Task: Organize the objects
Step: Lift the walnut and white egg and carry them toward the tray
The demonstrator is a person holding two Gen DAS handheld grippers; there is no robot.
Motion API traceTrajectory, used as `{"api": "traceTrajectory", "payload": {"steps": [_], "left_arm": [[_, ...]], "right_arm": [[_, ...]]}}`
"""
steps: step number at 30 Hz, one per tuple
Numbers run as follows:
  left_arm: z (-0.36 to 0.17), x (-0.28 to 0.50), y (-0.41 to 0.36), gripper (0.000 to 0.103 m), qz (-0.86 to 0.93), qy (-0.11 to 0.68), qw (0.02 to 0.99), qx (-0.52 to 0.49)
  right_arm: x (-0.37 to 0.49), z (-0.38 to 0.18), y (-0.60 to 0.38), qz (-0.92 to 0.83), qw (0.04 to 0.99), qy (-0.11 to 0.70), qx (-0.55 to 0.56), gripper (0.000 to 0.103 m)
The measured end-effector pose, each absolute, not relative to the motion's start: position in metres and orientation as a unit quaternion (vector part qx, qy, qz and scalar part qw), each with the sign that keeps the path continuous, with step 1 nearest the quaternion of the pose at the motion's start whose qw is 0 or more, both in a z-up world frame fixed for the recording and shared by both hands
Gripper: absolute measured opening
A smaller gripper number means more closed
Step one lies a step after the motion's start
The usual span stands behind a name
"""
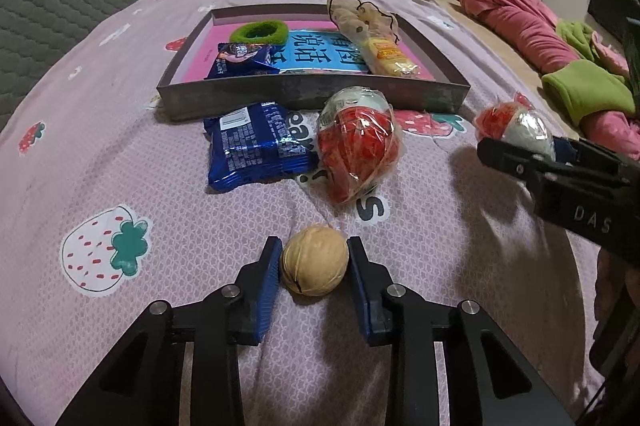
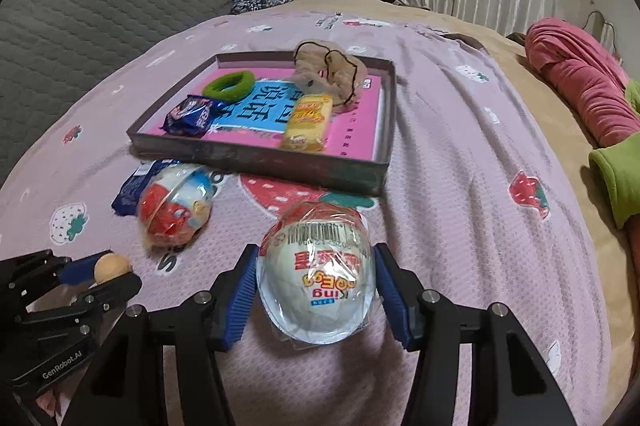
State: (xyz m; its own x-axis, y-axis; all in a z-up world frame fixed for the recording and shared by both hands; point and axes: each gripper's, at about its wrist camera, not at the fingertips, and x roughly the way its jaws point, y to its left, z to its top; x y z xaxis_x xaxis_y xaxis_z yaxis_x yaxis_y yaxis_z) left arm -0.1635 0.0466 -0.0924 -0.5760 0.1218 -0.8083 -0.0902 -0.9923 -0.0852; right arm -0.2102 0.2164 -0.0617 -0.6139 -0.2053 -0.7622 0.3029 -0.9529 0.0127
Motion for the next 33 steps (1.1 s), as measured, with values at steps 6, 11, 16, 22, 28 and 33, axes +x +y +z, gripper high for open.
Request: {"api": "traceTrajectory", "payload": {"steps": [6, 11, 16, 22, 28, 33], "left_arm": [[-0.091, -0.159, 0.042, 0.033, 0.888, -0.016, 0.055, -0.456], [-0.086, -0.152, 0.038, 0.033, 0.891, -0.018, 0.053, -0.451], [-0.074, -0.14, 0.033, 0.033, 0.898, -0.017, 0.051, -0.437], [-0.056, -0.125, 0.023, 0.033, 0.905, -0.021, 0.049, -0.423], [-0.035, -0.109, 0.015, 0.033, 0.914, -0.023, 0.048, -0.403], [-0.017, -0.091, 0.011, 0.033, 0.92, -0.024, 0.054, -0.387]], "right_arm": [[-0.2, -0.065, 0.21, -0.892, 0.151, 0.057, 0.422, 0.057], [-0.187, -0.063, 0.201, -0.891, 0.157, 0.063, 0.422, 0.057], [-0.17, -0.06, 0.199, -0.889, 0.166, 0.056, 0.422, 0.056], [-0.15, -0.045, 0.199, -0.895, 0.167, 0.045, 0.411, 0.056], [-0.118, -0.031, 0.197, -0.901, 0.166, 0.033, 0.4, 0.056], [-0.097, -0.017, 0.191, -0.907, 0.157, 0.05, 0.387, 0.056]]}}
